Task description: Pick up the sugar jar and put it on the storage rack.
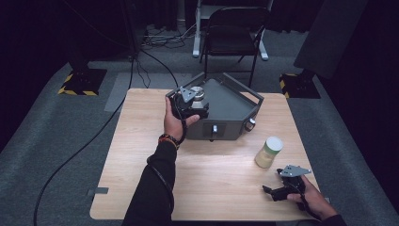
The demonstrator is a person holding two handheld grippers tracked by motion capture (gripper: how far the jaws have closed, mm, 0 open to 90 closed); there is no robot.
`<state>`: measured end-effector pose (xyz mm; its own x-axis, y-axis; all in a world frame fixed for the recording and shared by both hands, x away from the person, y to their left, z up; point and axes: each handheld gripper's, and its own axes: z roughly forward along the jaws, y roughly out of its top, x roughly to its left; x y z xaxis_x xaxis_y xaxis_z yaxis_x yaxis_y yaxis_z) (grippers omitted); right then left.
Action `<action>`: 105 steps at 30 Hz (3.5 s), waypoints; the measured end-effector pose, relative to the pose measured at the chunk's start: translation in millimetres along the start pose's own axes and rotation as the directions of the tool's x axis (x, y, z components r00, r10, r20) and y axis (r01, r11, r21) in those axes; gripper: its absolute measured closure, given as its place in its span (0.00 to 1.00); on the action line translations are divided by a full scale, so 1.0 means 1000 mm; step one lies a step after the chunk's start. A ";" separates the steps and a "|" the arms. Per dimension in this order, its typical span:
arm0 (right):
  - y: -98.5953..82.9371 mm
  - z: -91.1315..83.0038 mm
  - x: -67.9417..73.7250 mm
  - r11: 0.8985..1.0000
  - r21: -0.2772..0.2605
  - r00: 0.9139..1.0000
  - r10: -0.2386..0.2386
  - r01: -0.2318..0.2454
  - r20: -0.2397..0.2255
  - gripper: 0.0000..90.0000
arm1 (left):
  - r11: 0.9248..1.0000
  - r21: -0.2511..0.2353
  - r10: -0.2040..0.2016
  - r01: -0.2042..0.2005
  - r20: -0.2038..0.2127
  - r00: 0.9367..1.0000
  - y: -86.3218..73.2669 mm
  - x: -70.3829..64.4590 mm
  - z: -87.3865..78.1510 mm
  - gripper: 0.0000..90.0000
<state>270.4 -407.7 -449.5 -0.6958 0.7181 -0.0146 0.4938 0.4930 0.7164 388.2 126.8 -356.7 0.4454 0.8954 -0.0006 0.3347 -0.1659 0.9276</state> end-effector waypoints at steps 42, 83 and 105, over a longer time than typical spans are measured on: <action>0.000 0.000 0.000 1.000 0.000 1.000 0.001 -0.001 0.002 0.00 | 0.985 -0.018 0.171 -0.170 0.061 0.983 -0.049 -0.018 -0.056 0.01; 0.000 0.000 0.000 1.000 0.000 1.000 0.001 -0.001 0.001 0.00 | 0.894 0.161 0.391 -0.418 0.178 0.903 -0.109 -0.030 -0.080 0.01; 0.000 0.000 0.000 1.000 0.000 1.000 0.001 -0.001 0.001 0.00 | 0.847 0.277 0.414 -0.454 0.191 0.890 -0.135 -0.011 -0.101 0.01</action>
<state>270.0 -407.7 -449.6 -0.6948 0.7191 -0.0149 0.4943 0.4924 0.7164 254.1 181.5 -444.1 0.6935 0.6493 0.3122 0.3115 -0.6610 0.6827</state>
